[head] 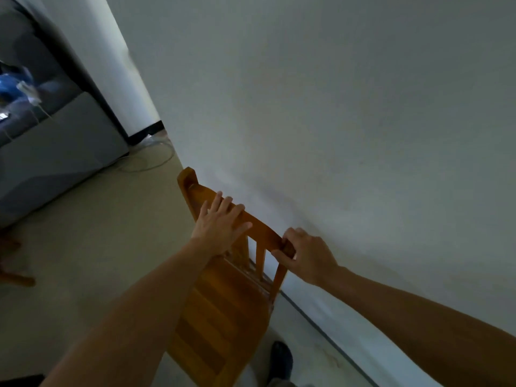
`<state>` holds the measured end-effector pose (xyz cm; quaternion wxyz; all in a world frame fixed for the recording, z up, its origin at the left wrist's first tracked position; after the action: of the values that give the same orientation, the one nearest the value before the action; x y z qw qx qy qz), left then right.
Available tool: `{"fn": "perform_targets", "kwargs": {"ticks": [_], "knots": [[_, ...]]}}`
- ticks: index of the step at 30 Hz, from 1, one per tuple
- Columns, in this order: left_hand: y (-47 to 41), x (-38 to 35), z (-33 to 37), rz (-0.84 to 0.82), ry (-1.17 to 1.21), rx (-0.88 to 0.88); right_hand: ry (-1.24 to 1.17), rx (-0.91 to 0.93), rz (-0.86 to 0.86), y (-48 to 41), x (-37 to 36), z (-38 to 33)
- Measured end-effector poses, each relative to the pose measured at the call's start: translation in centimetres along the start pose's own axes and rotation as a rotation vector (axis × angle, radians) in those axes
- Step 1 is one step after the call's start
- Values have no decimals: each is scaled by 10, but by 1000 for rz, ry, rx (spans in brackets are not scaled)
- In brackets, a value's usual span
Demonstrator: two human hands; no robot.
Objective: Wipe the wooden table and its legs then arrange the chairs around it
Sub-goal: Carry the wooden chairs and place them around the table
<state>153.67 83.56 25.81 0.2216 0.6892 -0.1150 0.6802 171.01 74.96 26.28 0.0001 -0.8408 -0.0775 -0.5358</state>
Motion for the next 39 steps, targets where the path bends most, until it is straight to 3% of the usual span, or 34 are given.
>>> {"fn": "perform_targets", "kwargs": {"ticks": [14, 27, 39], "knots": [[112, -5, 0, 31, 74, -57, -18, 32, 58, 96, -30, -64], [269, -8, -97, 13, 157, 242, -108, 336, 52, 121, -71, -204], [338, -10, -133, -18, 254, 543, -125, 496, -100, 97, -106, -253]]}}
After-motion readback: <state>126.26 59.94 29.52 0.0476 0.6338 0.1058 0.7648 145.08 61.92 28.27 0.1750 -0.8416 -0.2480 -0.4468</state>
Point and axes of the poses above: each hand's wrist, its own y-axis away from the middle knuckle, its own x-axis out of the back of the hand, z = x × y, the point moved 8 cm from there along -y, towards the middle knuckle, and after that the axes turned 2 degrees about -x, right-handed, at the moved point
